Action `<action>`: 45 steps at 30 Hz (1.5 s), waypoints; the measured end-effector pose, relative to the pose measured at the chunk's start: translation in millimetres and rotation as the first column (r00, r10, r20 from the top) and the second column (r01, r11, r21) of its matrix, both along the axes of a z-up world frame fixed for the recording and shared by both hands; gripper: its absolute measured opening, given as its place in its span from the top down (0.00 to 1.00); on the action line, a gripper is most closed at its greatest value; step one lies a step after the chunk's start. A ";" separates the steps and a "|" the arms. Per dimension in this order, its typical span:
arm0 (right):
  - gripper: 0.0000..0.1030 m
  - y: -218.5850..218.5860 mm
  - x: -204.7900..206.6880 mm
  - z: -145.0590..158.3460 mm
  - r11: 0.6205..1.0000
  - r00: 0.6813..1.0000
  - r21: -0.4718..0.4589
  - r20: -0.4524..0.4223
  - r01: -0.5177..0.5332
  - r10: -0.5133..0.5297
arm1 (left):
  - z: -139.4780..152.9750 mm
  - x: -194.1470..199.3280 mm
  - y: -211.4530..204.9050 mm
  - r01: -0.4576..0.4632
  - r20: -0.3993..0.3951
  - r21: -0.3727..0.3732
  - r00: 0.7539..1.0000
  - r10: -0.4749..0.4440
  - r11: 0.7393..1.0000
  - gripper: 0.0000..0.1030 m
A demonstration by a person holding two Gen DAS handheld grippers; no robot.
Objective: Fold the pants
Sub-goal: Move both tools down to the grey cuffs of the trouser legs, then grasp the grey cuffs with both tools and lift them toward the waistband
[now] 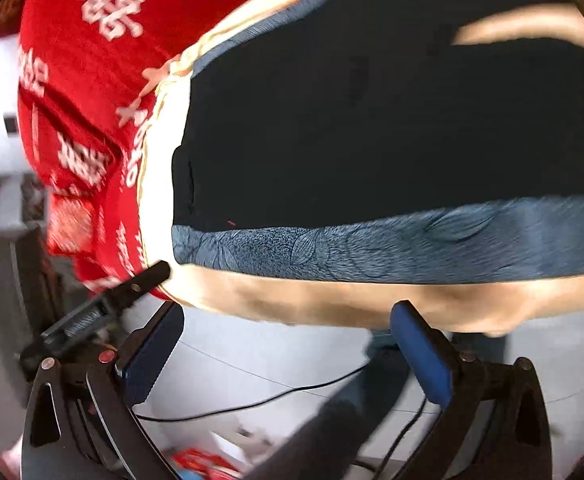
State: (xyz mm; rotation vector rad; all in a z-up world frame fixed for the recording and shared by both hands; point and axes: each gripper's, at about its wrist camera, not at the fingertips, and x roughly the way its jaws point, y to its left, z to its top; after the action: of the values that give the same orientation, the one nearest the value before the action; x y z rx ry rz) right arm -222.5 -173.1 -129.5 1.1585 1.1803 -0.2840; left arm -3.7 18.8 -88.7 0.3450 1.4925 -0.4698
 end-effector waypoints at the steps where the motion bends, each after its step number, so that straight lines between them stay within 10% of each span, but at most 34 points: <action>1: 0.02 2.0 -3.3 -14.0 0.999 0.999 0.025 0.011 0.039 -0.039 | -11.1 3.3 4.2 -0.015 -0.014 -0.018 1.000 0.015 1.000 0.00; 13: 0.12 0.7 -27.6 -94.9 0.929 0.913 0.276 0.254 0.248 -0.319 | -66.9 5.8 17.3 -0.030 -0.106 -0.156 0.994 0.014 0.987 0.00; 22: 0.12 -16.6 -10.3 -51.6 0.886 0.819 0.395 0.407 0.242 -0.405 | -80.3 2.2 11.8 -0.184 -0.246 -0.270 0.962 0.117 0.945 0.00; 30: 0.12 -17.4 -13.6 -34.4 0.914 0.835 0.364 0.435 0.181 -0.338 | -83.9 10.2 0.2 -0.340 -0.303 -0.335 0.922 0.242 0.879 0.01; 35: 0.29 -19.4 -29.3 -61.7 0.922 0.897 0.306 0.298 0.236 -0.328 | -80.6 25.6 -6.6 -0.319 -0.234 -0.296 0.938 0.256 0.900 0.34; 40: 0.81 -21.8 -63.9 -92.2 0.823 0.858 0.401 0.149 0.403 -0.492 | -80.7 28.7 1.2 -0.275 -0.212 -0.255 0.951 0.224 0.927 0.69; 45: 0.87 -26.4 -40.4 -25.3 0.937 0.930 0.206 0.181 0.281 -0.319 | -54.9 39.3 -8.1 -0.238 -0.190 -0.263 0.963 0.191 0.935 0.75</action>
State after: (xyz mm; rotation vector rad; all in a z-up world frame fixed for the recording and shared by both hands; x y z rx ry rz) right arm -262.9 -199.5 -154.8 1.4923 0.8498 -0.2832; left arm 35.6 10.8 -143.6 -0.0860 1.5728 -0.5369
